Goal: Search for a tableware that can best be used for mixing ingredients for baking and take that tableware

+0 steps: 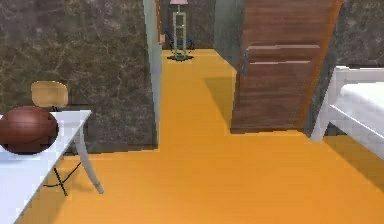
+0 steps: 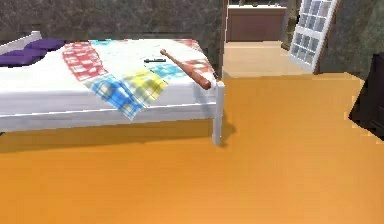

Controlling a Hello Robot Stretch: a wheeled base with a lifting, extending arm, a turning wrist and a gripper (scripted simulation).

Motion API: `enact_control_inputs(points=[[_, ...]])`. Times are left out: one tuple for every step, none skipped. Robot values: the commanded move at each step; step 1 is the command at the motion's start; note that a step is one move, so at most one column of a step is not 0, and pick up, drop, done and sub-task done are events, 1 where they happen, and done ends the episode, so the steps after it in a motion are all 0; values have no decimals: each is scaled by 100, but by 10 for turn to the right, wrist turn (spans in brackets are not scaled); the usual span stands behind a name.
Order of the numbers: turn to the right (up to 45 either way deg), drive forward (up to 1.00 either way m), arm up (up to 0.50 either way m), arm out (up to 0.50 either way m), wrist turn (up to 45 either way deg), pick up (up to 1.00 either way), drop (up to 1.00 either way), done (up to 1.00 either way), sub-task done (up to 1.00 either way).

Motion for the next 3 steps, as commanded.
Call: enact_control_inputs(points=[[0, 25, 0, 0, 0, 0, 0, 0, 0], [-450, 0, 0, 0, 0, 0, 0, 0, 0], [-450, 0, 0, 0, 0, 0, 0, 0, 0]])
